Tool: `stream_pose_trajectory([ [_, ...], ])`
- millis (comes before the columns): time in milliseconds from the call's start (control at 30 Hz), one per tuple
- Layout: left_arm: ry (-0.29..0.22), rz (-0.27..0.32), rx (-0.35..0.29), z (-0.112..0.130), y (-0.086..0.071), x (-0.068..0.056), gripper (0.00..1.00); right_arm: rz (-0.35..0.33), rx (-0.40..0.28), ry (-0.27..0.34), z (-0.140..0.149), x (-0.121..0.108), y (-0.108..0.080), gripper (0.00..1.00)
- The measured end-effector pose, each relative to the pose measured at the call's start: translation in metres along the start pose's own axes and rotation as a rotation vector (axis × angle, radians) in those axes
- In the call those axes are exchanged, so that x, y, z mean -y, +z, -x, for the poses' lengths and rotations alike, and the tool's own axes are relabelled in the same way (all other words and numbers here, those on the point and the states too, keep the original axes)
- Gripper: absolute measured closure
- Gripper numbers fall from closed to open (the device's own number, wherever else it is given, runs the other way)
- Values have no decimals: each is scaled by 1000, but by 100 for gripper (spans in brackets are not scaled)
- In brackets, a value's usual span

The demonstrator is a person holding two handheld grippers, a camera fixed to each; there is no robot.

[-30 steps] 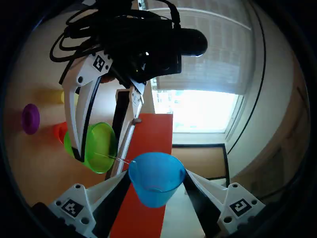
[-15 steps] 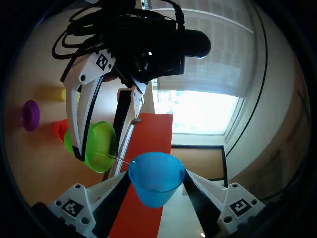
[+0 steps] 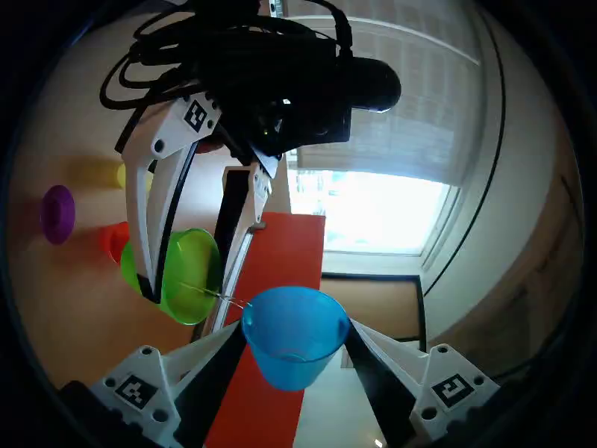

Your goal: Pour water

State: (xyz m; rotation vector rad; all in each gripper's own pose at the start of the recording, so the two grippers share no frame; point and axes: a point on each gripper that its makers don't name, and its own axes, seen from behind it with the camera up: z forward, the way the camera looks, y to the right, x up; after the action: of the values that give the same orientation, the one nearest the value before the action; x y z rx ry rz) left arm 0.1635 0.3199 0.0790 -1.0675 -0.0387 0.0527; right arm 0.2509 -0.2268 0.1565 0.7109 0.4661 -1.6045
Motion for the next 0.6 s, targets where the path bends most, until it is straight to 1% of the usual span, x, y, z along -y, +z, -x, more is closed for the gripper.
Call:
stream_pose_trajectory([
  [200,1,0,-1,-1,0,-1,10,-1,4,-6,1,1,0,7],
  [600,2,-2,0,-2,0,1,10,2,-1,0,-2,2,1,7],
])
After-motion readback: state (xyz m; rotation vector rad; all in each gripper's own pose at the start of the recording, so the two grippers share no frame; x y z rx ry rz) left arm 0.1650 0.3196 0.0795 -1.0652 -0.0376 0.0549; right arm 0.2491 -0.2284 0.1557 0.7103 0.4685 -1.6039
